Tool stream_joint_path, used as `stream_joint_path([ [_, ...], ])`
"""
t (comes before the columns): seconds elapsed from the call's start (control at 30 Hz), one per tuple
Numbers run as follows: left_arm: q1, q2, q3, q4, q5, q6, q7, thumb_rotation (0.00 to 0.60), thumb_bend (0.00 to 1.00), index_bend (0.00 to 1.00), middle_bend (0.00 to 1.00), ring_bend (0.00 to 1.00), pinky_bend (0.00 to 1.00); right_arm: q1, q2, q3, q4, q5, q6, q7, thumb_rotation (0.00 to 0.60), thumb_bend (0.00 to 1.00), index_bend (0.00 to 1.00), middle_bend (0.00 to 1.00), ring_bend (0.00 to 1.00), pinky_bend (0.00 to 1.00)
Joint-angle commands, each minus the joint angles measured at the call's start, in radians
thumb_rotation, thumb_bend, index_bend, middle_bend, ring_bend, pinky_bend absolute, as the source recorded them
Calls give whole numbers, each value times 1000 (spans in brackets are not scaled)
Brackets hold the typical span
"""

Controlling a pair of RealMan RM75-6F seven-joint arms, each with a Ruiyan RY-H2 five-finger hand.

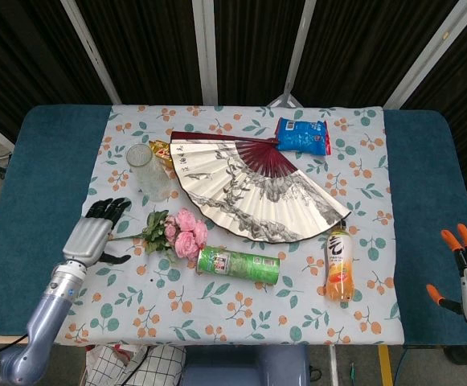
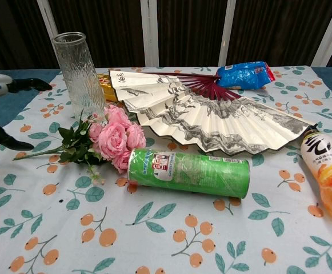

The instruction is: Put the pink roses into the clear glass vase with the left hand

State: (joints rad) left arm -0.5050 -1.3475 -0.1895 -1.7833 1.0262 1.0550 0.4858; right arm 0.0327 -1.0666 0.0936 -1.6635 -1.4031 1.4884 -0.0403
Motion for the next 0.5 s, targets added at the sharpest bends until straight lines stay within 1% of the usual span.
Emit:
stream_joint_path([
  [0.03, -48, -54, -10, 24, -57, -35, 37, 600, 156, 27, 42, 0, 50, 1, 1, 2, 0, 3, -2, 1, 600, 237, 154, 33, 71, 87],
  [0.3, -116, -163, -7, 111, -132, -38, 102, 600, 156, 35, 69, 9, 57, 3, 3, 5, -1, 11, -10, 8, 600, 237, 154, 33, 71, 87],
  [0.5, -157, -256, -13, 210, -141, -22, 110, 600, 175, 75, 110, 48, 97, 5, 4, 6, 2, 14, -16, 19, 600, 237, 154, 33, 71, 87],
])
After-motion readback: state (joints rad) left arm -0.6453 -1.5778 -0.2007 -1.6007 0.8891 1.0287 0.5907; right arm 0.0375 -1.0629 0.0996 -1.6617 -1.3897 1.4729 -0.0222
